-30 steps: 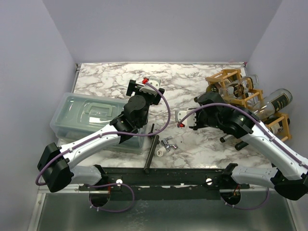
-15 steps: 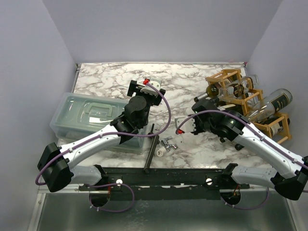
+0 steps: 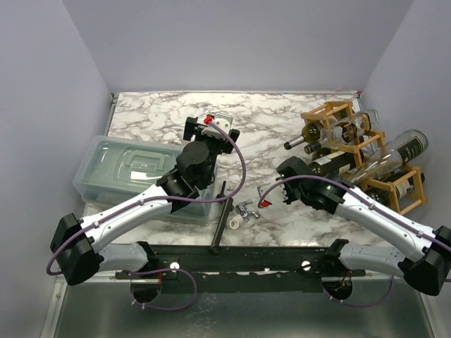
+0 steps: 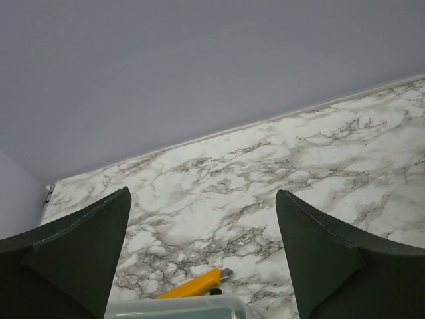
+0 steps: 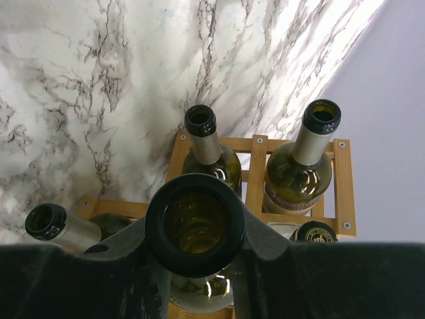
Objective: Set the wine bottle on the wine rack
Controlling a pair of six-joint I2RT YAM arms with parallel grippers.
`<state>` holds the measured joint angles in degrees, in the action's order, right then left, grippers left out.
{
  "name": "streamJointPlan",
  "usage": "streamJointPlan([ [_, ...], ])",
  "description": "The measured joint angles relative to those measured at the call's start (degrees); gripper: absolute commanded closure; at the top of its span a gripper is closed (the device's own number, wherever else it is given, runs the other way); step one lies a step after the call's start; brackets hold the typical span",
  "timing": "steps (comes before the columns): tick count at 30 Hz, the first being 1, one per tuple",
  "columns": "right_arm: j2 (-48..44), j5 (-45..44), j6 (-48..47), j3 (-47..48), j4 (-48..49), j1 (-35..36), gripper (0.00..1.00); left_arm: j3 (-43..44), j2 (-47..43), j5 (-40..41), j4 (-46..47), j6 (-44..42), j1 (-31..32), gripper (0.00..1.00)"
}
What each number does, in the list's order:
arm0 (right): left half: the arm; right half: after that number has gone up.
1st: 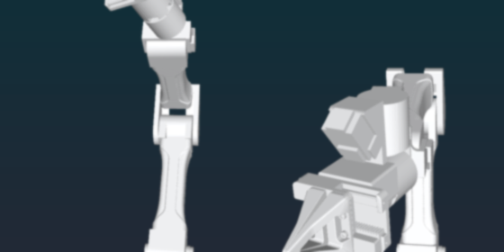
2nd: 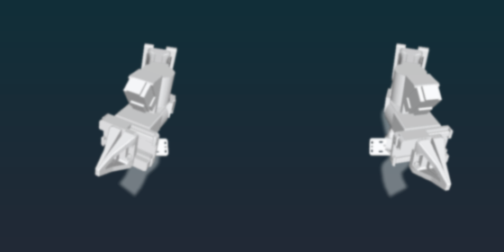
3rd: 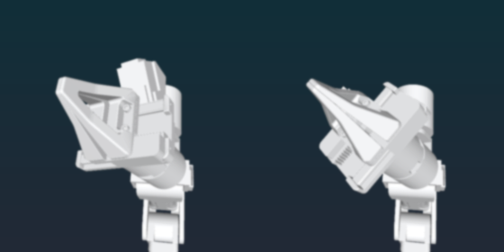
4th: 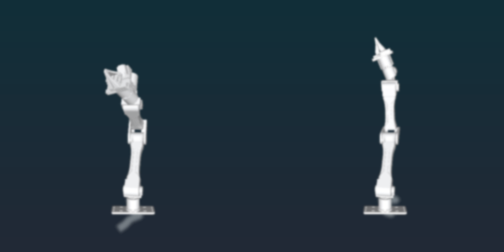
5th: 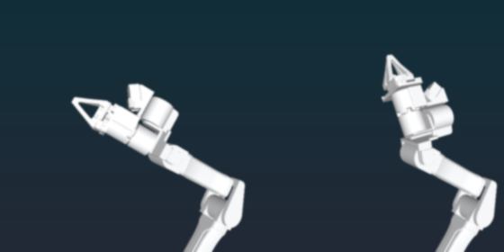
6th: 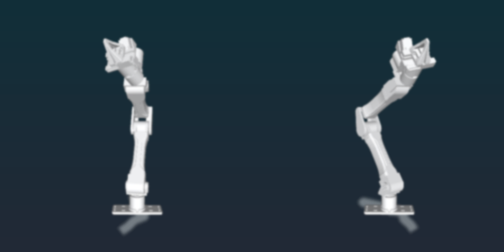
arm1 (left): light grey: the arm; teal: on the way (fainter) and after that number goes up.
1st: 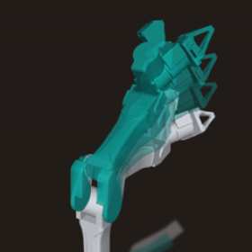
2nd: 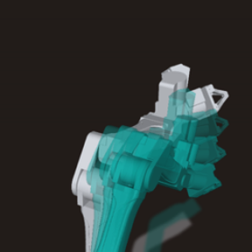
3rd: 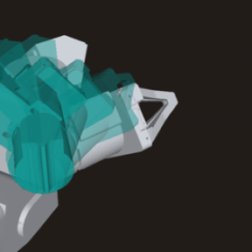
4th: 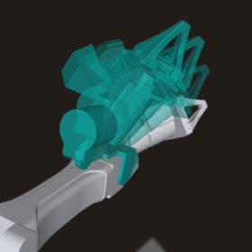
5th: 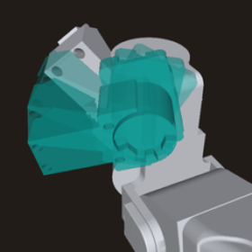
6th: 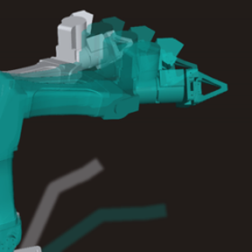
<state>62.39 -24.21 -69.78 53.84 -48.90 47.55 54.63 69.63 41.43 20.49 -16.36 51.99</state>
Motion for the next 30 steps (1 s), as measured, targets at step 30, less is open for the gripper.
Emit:
streamJointPlan([
  [30,-2.12,3.37,-18.08,-9.14,11.30,-16.31,1.00,0.00,-3.26,-0.02,0.00,0.96,0.22,0.09],
])
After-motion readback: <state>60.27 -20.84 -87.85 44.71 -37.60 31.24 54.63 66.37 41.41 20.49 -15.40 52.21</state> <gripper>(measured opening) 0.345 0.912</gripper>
